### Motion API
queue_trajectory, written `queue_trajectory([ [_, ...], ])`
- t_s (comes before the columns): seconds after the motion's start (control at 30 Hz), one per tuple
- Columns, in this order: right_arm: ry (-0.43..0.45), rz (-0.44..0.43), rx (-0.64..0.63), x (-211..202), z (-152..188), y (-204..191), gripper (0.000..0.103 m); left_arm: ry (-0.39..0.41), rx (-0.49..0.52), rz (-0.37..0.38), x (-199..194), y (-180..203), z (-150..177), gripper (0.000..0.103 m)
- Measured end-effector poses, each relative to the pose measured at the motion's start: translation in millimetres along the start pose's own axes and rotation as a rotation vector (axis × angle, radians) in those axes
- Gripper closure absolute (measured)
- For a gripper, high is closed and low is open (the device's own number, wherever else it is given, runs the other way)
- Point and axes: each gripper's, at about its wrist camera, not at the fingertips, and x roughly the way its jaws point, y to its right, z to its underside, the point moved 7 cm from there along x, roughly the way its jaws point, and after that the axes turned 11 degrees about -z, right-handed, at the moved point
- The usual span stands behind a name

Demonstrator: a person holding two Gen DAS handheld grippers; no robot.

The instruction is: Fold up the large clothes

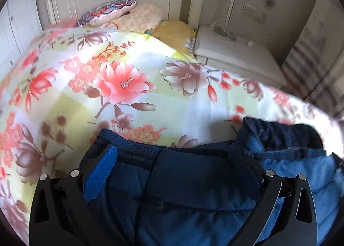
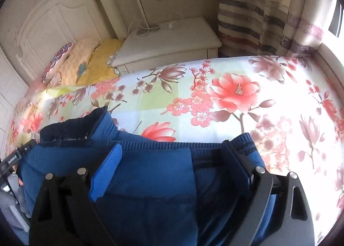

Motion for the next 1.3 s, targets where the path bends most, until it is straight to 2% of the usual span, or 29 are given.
queue_trajectory([
  [0.07,0.0,0.015,-0.001,3,0,0,0.012,0.01,0.014,-0.029,1,2,-1,0.004],
  [0.17,0.01,0.02,-0.002,5,-1,1,0.012,0.013,-0.009,-0.002,-1,-1,1,0.004],
  [0.3,0.043,-0.029,0.028,-3,-1,8,0.014,0.012,-0.024,0.025,-6,-3,1,0.005],
  [0.37,0.039,-0.062,0.017,-9,-1,5,0.014,0.023,-0.032,0.0,-23,-8,3,0.005],
  [0.43,0.061,-0.044,-0.044,-32,4,-7,0.014,0.068,-0.042,0.022,-48,-7,10,0.005],
  [0.47,0.083,-0.058,-0.095,-48,10,-23,0.013,0.09,-0.026,0.052,-66,1,18,0.005],
  [0.53,0.081,-0.109,-0.176,-64,26,-50,0.013,0.101,0.039,0.063,-85,18,34,0.005],
  [0.63,-0.022,-0.094,-0.378,-65,74,-98,0.011,0.125,0.2,-0.003,-97,50,69,0.005],
  [0.67,-0.046,-0.076,-0.451,-60,92,-111,0.005,0.133,0.243,-0.053,-93,56,78,0.004],
  [0.7,-0.042,-0.048,-0.505,-57,102,-119,0.002,0.135,0.249,-0.065,-91,57,81,0.004],
  [0.73,-0.019,-0.011,-0.554,-54,109,-124,0.002,0.117,0.234,-0.047,-88,54,80,0.004],
  [0.8,-0.025,-0.011,-0.549,-52,109,-123,0.003,0.084,0.203,-0.016,-86,44,79,0.004],
  [0.9,-0.023,0.005,-0.494,-61,100,-109,0.003,0.109,0.159,-0.027,-93,13,80,0.004],
  [0.97,0.003,0.026,-0.45,-74,98,-88,0.003,0.131,0.101,-0.065,-96,-19,83,0.004],
  [1.03,0.022,0.022,-0.38,-83,99,-63,0.003,0.129,0.0,-0.09,-93,-60,89,0.004],
  [1.1,0.041,-0.022,-0.295,-87,102,-40,0.003,0.094,-0.086,-0.065,-84,-86,95,0.004],
  [1.13,0.053,-0.047,-0.256,-88,104,-31,0.003,0.064,-0.127,-0.025,-78,-95,98,0.004],
  [1.17,0.069,-0.07,-0.234,-88,106,-27,0.003,0.03,-0.169,0.046,-71,-100,100,0.004],
  [1.2,0.08,-0.077,-0.234,-86,108,-24,0.003,0.017,-0.186,0.072,-68,-103,100,0.004],
  [1.3,0.083,-0.063,-0.247,-82,108,-25,0.002,0.026,-0.17,0.042,-69,-99,100,0.004],
])
